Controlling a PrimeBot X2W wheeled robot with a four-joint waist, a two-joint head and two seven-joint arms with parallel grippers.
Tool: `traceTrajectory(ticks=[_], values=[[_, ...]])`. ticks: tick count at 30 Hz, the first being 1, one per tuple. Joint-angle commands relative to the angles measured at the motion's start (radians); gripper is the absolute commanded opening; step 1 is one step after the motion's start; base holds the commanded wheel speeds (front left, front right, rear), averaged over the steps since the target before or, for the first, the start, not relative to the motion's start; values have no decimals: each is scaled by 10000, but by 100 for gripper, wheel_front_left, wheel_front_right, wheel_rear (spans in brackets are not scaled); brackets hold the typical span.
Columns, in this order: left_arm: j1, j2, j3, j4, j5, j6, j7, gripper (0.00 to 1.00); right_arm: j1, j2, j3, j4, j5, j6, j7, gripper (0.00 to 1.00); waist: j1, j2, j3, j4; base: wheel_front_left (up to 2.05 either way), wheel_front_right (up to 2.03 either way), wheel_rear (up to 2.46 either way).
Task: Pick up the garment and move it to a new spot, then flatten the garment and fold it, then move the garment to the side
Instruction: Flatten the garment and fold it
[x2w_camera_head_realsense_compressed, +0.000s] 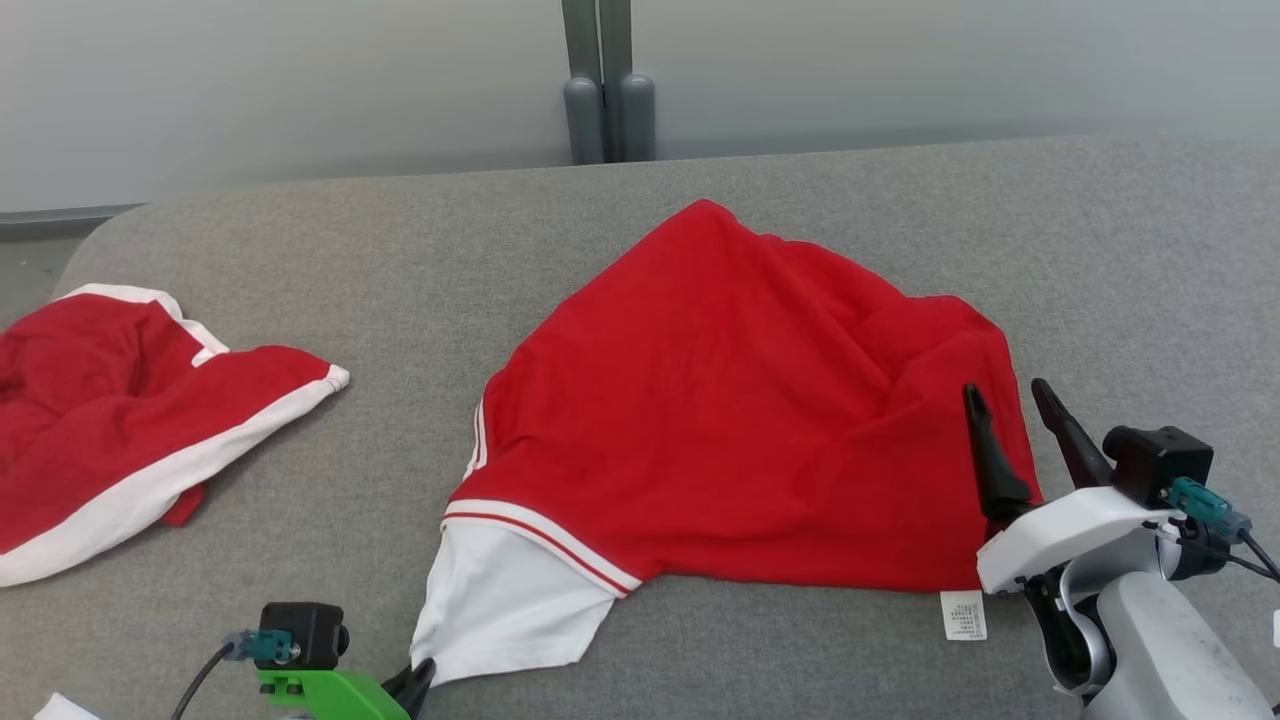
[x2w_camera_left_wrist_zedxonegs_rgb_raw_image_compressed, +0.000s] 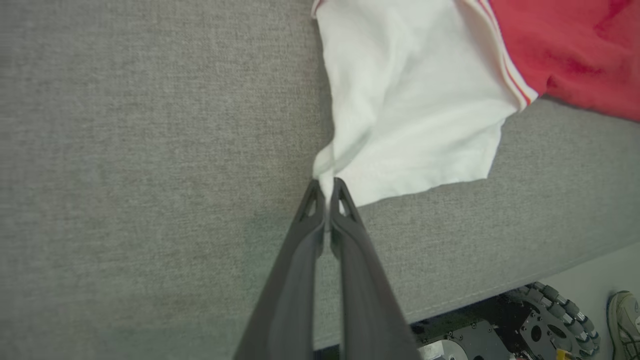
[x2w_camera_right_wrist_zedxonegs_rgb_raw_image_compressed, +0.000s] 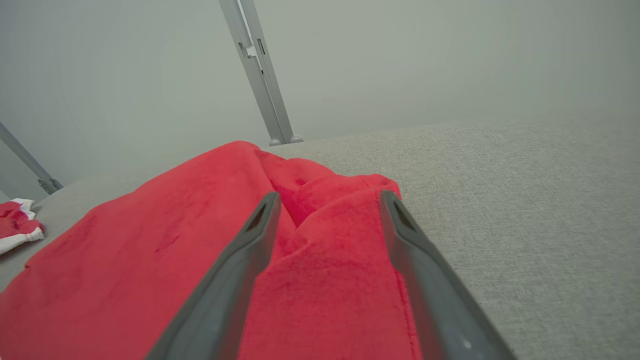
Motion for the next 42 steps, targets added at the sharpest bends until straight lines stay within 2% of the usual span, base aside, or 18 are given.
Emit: traceTrajectory(ticks=[1,3,7,12,15,21,31,35,42], values=[[193,61,-21,-19,-53,87,133,100,85,-29,-13,44,-76,5,35,100,0,0,-73,80,0,0,0],[305,-56,-98,1,-253,60,318,100,53,-23,3,87,-74,5,61,100,0,0,-99,91,0,0,0],[311,66,-63,147,-211,29,179,100,31,-55,44,122,-21,5,87,100,0,0,-134,53,0,0,0],[175,220,218,-7,65,199,-543,100,103,-74,49,108,-21,5,71,100,0,0,-212,-3,0,0,0],[31,247,471,-311,469,476,-1357,100,152,-54,52,45,-33,5,33,100,0,0,-273,-32,0,0,0],[-259,240,850,-720,1125,729,-3230,100,195,51,115,-242,-52,5,-39,100,0,0,-381,-120,0,0,0],[-409,-121,1507,-348,1755,1155,-6851,100,432,191,-203,-1098,-353,5,-91,100,0,0,-743,-445,0,0,0],[-289,-310,1647,-292,2000,1111,-7382,100,622,298,-310,-1563,-543,5,-90,100,0,0,-803,-540,0,0,0],[-150,-883,2006,-97,2472,835,-7479,100,912,317,-54,-1623,-661,5,-91,100,0,0,-845,-536,0,0,0]])
